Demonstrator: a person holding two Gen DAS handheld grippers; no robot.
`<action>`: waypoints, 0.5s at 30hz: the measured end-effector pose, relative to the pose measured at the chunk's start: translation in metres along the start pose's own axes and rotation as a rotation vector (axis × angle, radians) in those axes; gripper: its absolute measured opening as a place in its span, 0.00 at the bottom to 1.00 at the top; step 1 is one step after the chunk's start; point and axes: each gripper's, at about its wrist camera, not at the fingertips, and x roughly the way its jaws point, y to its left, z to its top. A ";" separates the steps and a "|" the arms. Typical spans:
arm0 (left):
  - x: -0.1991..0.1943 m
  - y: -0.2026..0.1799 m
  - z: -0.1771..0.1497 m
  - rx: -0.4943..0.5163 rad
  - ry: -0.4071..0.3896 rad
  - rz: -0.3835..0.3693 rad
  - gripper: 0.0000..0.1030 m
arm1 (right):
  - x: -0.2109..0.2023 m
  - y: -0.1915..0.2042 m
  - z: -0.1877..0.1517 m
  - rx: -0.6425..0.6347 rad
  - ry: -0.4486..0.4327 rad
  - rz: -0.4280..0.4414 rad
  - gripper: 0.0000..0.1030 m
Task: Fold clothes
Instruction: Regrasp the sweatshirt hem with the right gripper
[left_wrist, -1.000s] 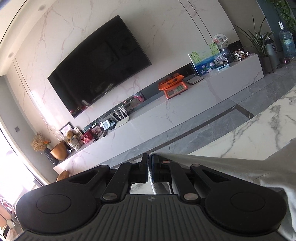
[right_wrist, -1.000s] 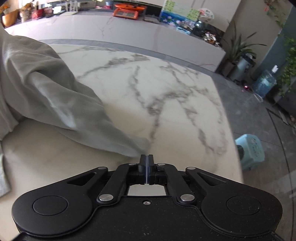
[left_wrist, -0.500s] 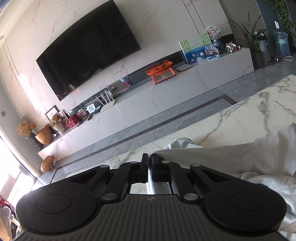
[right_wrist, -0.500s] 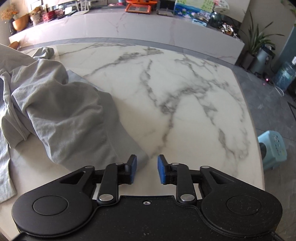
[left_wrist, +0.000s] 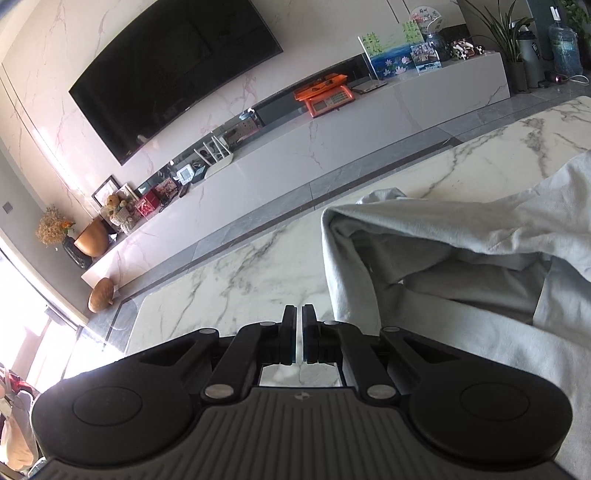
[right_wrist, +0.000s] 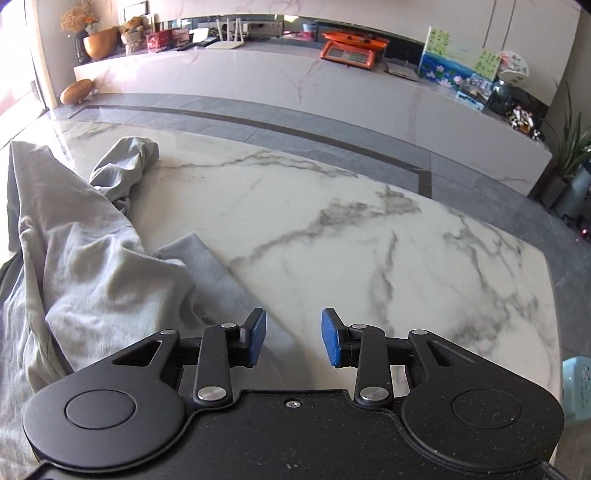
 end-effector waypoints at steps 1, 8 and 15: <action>0.002 0.001 -0.002 0.001 0.001 -0.010 0.02 | 0.008 0.004 0.005 -0.020 0.011 0.004 0.33; 0.018 0.009 0.000 -0.050 -0.018 -0.151 0.26 | 0.036 0.020 0.017 -0.095 0.072 0.073 0.40; 0.039 -0.002 0.000 0.008 0.007 -0.159 0.46 | 0.055 0.030 0.015 -0.134 0.111 0.116 0.45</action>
